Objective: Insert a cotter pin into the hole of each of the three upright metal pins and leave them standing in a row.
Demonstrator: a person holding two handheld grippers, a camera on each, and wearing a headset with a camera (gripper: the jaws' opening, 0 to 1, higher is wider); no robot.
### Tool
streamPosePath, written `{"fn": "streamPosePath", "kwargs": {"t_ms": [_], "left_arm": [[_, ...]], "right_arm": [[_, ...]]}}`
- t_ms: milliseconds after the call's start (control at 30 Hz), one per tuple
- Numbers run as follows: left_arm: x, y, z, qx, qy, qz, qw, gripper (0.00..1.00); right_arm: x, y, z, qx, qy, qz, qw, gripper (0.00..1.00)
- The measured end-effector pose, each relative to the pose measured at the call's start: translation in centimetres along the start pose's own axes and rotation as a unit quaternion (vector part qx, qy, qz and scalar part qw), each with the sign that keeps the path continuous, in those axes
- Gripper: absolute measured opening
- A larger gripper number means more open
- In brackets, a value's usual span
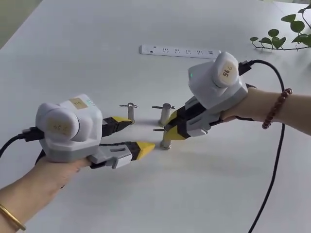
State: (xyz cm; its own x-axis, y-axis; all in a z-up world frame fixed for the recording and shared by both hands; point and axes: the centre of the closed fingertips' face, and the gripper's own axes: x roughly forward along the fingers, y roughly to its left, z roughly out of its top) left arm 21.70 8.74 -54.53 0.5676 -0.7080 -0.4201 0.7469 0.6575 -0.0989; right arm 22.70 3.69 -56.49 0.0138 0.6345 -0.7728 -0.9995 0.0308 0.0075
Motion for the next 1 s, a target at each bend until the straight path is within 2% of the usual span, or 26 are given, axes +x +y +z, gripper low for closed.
{"fn": "streamPosePath", "kwargs": {"t_ms": [533, 1000], "left_arm": [[-0.8, 0.2, -0.5, 0.008, 0.007, 0.002, 0.9999, 0.47], [-1.3, 0.5, -0.1, 0.008, 0.002, 0.009, 0.9999, 0.47]], "right_arm": [[-2.5, -2.0, -2.5, 0.027, 0.012, -0.025, 0.9993, 0.08], [-4.0, -4.1, -3.6, 0.032, 0.017, -0.039, 0.9986, 0.08]]}}
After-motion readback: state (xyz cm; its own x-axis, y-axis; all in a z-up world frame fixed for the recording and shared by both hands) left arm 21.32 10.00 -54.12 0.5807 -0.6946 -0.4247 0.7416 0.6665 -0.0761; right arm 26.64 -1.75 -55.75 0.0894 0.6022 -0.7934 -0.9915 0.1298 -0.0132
